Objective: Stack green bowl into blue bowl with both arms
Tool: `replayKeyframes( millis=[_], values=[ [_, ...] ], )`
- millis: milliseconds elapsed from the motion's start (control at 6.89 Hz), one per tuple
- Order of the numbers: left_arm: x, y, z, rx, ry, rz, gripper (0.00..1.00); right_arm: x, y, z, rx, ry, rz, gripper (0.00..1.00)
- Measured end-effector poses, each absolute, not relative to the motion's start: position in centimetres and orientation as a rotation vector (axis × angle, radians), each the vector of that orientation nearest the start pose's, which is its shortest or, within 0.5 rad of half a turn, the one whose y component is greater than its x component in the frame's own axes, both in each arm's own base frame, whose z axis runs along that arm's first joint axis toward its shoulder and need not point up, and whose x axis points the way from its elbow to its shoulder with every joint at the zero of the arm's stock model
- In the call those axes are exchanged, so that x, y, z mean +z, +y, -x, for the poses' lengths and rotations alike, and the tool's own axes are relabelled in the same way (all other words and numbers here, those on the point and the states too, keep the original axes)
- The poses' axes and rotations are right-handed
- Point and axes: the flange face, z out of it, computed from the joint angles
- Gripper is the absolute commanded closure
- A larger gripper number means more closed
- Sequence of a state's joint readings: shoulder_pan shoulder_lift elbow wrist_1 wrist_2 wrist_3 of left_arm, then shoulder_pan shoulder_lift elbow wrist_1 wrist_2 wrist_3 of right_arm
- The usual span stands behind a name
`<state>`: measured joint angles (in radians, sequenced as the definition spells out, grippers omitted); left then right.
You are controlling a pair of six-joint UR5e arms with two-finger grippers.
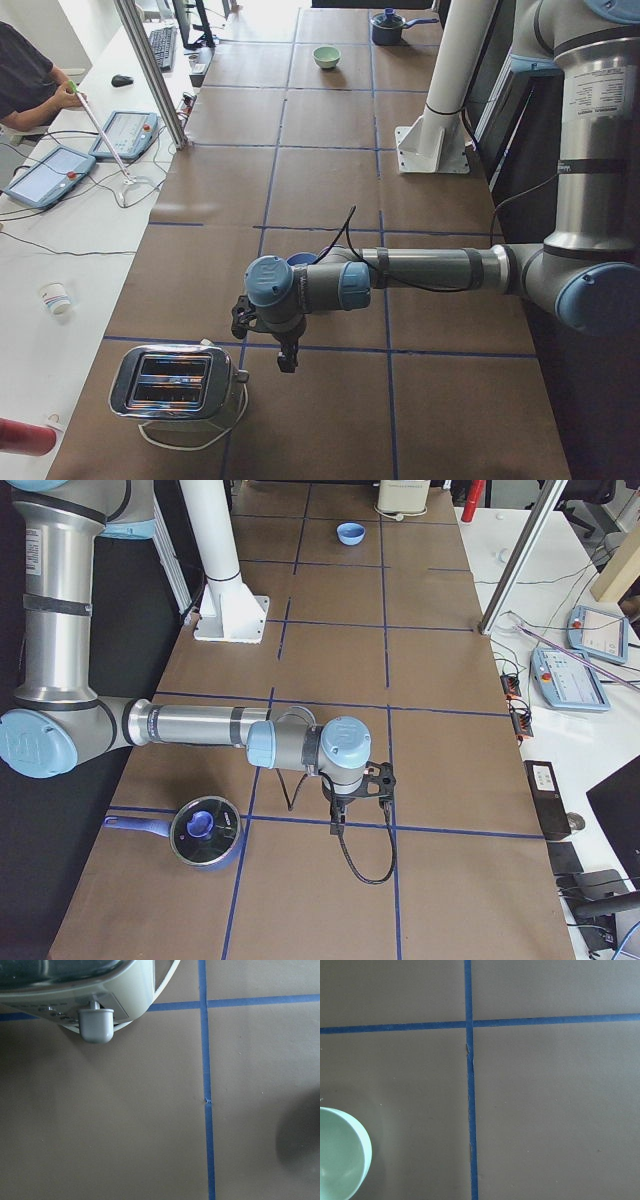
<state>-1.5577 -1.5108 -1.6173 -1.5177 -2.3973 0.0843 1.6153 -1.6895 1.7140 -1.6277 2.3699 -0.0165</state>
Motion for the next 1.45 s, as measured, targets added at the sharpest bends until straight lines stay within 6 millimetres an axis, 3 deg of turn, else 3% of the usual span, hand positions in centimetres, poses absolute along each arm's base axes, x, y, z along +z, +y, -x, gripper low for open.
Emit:
replayKeyframes(
  millis=[290,435,870,1160,1450],
  values=[
    [63.9,-47.3,-0.3,-0.004,0.880,0.022,0.00,64.1,-43.8,-8.1,0.037,-0.799,-0.006,0.00],
    [63.7,-47.0,-3.7,-0.034,0.899,0.021,0.00,63.8,-43.9,-8.2,0.035,-0.799,-0.011,0.00],
    [65.7,-45.7,-11.3,-0.085,0.926,0.009,0.00,63.5,-44.0,-8.2,0.033,-0.799,-0.017,0.00],
    [66.4,-45.1,-14.7,-0.087,0.915,0.009,0.00,63.3,-44.0,-8.2,0.031,-0.799,-0.020,0.00],
    [66.3,-44.9,-16.2,-0.072,0.913,0.018,0.66,63.3,-44.1,-8.2,0.031,-0.799,-0.022,0.00]
  ],
)
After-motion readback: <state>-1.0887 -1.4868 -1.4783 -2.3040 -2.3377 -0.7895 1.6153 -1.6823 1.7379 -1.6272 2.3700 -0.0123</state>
